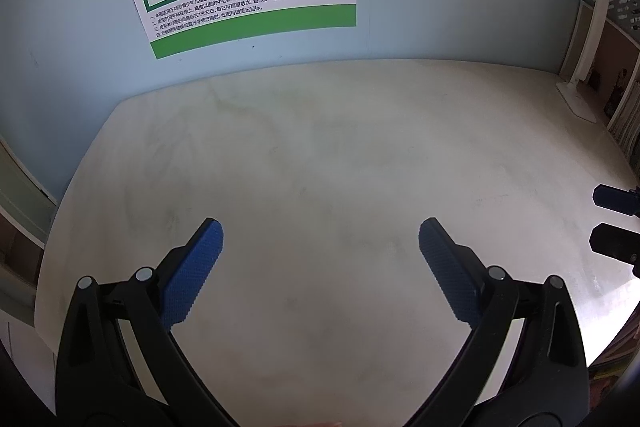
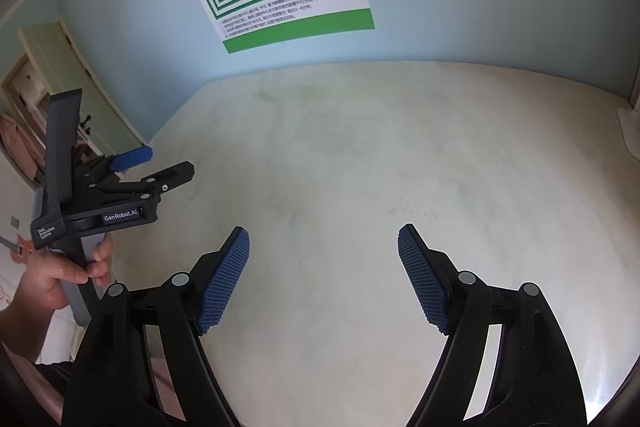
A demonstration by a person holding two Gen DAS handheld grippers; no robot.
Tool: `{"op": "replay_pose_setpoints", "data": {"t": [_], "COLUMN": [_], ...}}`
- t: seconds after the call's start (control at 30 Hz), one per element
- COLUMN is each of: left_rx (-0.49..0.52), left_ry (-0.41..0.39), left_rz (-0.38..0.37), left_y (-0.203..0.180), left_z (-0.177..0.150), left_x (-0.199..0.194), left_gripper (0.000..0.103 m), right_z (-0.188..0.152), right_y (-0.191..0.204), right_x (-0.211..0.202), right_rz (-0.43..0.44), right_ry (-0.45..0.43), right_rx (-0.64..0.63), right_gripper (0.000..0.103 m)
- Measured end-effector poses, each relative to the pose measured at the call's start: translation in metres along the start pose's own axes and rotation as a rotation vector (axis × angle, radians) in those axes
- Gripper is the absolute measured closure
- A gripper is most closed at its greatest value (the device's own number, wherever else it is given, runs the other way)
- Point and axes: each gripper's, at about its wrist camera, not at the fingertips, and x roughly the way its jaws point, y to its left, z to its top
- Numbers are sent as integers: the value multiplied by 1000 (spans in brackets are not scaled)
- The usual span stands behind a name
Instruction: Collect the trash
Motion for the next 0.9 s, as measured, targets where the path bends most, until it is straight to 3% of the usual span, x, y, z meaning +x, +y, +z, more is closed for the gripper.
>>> {"op": "replay_pose_setpoints", "data": {"t": [0.9], "left_rx": [-8], "left_ry": [74], "left_rz": [21], "left_y": [8], "left_z": [-5], "left_x": [26], "left_gripper": [7], "right_z": [1], "right_y": [-5], "right_x": [19], "right_rz": [4], "right_ry": [41], "right_rx": [34], "right_gripper": [26]}}
